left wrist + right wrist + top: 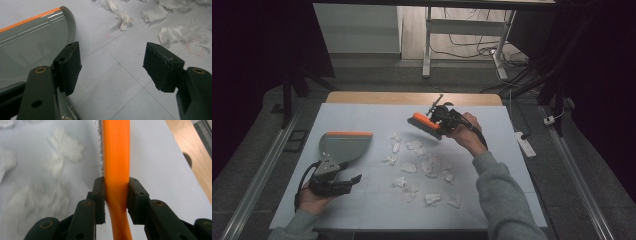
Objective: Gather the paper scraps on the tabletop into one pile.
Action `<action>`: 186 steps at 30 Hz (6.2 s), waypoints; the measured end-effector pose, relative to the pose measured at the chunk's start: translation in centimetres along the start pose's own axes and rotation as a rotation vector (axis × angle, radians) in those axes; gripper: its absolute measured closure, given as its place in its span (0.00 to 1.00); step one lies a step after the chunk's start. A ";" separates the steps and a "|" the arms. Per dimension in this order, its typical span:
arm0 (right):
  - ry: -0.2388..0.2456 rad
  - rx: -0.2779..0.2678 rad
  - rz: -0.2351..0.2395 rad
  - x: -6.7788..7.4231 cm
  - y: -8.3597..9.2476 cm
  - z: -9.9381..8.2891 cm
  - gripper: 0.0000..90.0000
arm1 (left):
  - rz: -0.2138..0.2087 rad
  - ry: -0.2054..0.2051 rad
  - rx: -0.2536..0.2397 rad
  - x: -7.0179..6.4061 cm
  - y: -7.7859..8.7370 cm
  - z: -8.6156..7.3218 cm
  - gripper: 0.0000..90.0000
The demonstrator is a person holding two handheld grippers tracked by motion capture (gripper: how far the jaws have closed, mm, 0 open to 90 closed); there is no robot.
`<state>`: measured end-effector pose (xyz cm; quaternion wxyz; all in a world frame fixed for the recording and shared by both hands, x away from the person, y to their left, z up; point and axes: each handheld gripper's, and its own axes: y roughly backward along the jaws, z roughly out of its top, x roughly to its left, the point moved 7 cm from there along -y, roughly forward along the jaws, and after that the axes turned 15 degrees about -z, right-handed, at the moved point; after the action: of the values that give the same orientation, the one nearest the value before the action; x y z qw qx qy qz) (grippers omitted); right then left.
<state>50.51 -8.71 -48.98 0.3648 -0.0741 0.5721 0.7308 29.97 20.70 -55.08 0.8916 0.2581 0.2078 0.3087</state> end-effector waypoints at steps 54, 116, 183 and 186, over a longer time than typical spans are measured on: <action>0.008 -0.155 0.151 3.6 6.8 2.4 0.79 | -0.012 0.020 -0.009 0.4 0.1 -0.2 0.35; -0.504 -0.152 0.362 5.8 8.6 0.5 0.79 | 0.002 0.027 0.005 0.6 -0.1 -0.5 0.35; -0.170 0.075 0.346 11.9 6.1 -3.6 0.79 | 0.004 0.025 0.016 0.7 -0.2 -0.7 0.35; -0.195 0.063 0.300 10.4 6.0 -4.0 0.79 | 0.004 0.027 0.018 0.8 -0.2 -0.7 0.35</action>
<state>38.04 -8.04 -51.13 0.3075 0.0947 0.5613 0.7625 30.25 21.31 -55.92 0.8857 0.2624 0.2219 0.3121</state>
